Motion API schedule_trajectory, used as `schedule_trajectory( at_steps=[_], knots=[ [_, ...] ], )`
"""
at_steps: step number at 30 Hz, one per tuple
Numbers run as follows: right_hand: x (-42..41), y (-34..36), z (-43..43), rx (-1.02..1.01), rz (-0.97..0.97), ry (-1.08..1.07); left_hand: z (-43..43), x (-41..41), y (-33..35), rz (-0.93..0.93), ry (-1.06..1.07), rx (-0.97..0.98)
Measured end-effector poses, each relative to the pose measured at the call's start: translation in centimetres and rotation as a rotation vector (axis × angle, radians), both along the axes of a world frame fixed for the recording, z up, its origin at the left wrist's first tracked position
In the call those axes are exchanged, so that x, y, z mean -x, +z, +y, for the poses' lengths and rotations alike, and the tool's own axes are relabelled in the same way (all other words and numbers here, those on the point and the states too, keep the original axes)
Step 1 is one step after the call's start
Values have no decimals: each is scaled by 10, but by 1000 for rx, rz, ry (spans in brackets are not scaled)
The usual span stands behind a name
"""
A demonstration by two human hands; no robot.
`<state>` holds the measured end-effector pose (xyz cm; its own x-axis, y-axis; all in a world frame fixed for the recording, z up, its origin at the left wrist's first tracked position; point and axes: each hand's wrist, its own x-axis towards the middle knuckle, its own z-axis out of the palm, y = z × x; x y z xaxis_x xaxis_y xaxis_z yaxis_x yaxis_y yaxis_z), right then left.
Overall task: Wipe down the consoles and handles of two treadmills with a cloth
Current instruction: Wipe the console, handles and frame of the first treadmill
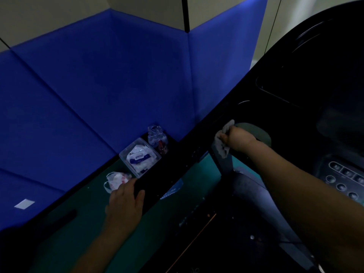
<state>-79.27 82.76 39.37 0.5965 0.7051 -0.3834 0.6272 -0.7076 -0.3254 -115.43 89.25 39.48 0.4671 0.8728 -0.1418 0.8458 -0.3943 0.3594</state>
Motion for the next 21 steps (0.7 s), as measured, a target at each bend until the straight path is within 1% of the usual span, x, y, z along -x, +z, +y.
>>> schedule_trajectory(
  at_steps=[1,2,4,5,6,7,9,10,12,13,15,16,17,18,19,20,21],
  knots=[
    [-4,2,-1,7,97,31,0,0,0,4,4,1],
    [-8,4,-2,-28,210,13,0,-1,1,9,10,4],
    [-13,5,-6,-158,434,-84,0,-1,1,11,11,7],
    [-15,4,-6,-205,490,-110,0,-1,1,9,8,6],
    [-17,2,-6,-212,463,-110,1,-1,1,11,7,6],
    [-15,-1,-6,-178,372,-94,1,-1,1,13,8,6],
    [-5,-15,-8,-156,51,-77,1,-1,1,15,13,3],
    [0,-21,-11,-215,-84,-107,0,-1,1,16,17,-2],
    [11,-34,-17,-369,-256,-130,0,-2,1,14,19,-7],
    [19,-34,-22,-452,-338,-86,0,-3,1,15,16,-9],
    [38,-38,-30,-527,-520,118,1,-4,2,25,19,-7],
    [55,-37,-36,-511,-511,230,0,-5,3,26,26,-5],
    [72,-44,-41,-499,-415,287,0,-5,3,26,28,-2],
    [94,-46,-47,-470,-225,232,0,-4,4,25,25,1],
    [114,-52,-55,-452,5,81,-1,-4,4,25,17,2],
    [130,-59,-60,-485,197,-140,0,-4,3,27,8,2],
    [141,-72,-62,-511,330,-356,0,-3,3,30,1,2]
  ],
)
